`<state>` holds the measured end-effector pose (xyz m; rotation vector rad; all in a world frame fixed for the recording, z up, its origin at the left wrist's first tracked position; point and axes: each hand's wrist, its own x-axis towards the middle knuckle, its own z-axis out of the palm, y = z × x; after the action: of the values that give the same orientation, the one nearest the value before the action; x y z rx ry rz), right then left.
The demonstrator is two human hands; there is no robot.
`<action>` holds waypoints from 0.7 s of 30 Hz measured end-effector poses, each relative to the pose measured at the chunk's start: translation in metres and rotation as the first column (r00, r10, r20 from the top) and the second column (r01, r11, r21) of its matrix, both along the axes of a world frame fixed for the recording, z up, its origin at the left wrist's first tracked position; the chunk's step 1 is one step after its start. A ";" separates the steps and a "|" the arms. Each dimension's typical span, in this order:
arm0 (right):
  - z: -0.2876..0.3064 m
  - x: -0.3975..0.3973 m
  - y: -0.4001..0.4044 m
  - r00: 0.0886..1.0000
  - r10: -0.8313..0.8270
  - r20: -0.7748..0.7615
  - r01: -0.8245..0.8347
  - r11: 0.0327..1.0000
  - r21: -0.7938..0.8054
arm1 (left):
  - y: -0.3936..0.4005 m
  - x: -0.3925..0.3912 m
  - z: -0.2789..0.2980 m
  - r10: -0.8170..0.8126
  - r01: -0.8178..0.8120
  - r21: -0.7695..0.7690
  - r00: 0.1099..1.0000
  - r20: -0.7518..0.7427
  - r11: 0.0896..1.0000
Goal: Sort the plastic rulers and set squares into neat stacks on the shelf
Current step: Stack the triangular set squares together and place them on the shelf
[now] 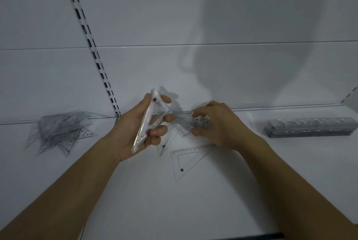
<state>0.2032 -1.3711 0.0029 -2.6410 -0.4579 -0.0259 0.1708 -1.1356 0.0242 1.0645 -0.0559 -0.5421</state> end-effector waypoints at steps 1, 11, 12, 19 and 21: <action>-0.002 0.002 0.000 1.000 0.004 0.029 -0.004 1.000 0.012 | 0.000 0.000 0.000 0.005 -0.005 0.006 1.000 0.007 1.000; -0.001 0.006 -0.004 0.952 -0.122 0.281 0.038 0.957 0.287 | 0.001 0.006 -0.006 0.108 -0.109 -0.022 0.994 -0.029 0.994; 0.002 0.006 -0.005 0.944 -0.154 0.293 0.052 0.943 0.328 | 0.001 0.006 -0.007 0.109 -0.109 -0.011 0.994 -0.026 0.994; 0.018 0.006 -0.012 0.907 -0.328 0.264 0.120 0.803 0.584 | -0.001 0.005 -0.009 0.092 -0.092 0.010 0.996 -0.011 0.996; 0.020 0.005 -0.013 0.906 -0.346 0.244 0.118 0.759 0.640 | -0.001 0.006 -0.009 0.092 -0.092 0.013 0.996 -0.012 0.996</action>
<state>0.2086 -1.3842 0.0234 -2.0129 -0.1692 -0.6328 0.1764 -1.1362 0.0155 1.0705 0.0073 -0.4661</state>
